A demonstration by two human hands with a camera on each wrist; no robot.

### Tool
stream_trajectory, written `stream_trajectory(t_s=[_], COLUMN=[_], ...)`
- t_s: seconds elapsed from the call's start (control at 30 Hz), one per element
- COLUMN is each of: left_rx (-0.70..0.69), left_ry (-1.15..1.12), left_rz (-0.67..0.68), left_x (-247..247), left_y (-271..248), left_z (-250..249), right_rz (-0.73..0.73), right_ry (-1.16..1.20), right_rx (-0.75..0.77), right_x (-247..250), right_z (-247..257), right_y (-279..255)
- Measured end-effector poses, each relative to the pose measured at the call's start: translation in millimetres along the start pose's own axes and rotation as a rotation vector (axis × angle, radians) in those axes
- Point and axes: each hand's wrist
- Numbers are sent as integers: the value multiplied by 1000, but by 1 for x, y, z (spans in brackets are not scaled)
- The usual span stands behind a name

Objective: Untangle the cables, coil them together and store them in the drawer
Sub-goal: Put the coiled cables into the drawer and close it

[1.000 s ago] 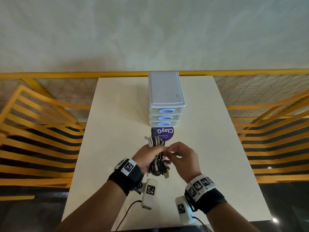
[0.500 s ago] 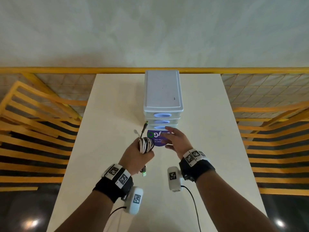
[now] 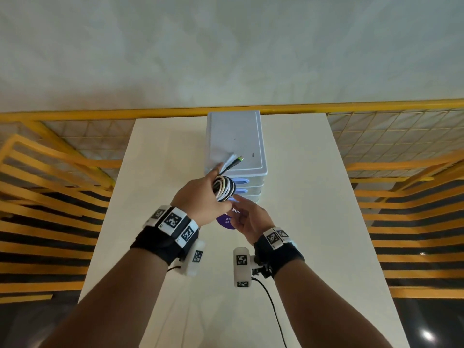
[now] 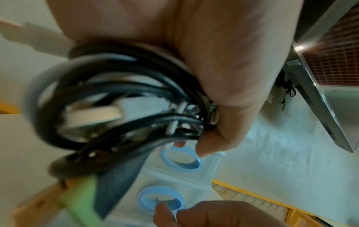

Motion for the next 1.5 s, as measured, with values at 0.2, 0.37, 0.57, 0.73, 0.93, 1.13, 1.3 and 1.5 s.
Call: stream_trajectory(t_s=[0.2,0.37,0.57,0.73,0.93,1.13,1.3,1.5], left_rx=[8,25,42,40,21,-18,59,115], left_ry=[0,60,83,95,118,199,391,500], left_rz=[-3,14,-15,0,0,-100,314,427], left_x=[4,6,7,7,6,2,-16,-29], left_y=[3,1,0,0,1,-14,-14,8], left_z=[-2,-1,-2,-2,-2,-9,-7,-18], right_rz=[59,82,43,-7,-37,-80,-92,-94], right_ry=[75,140,-4,-16,-37,-68,-82,-119], right_rx=[50,12,14,-3,7,16,27,30], right_x=[0,-3,11,30,33,30,29,31], right_z=[1,-7,-34,-58,-71,-64,-62,-62], right_y=[0,2,-22,-42,-53,-56,-57,-55])
Point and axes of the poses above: each hand's wrist, its own y-axis towards the middle knuckle, its own x-axis out of the back of the hand, z = x × y, and after that the axes turned 8 degrees about -x, right-handed
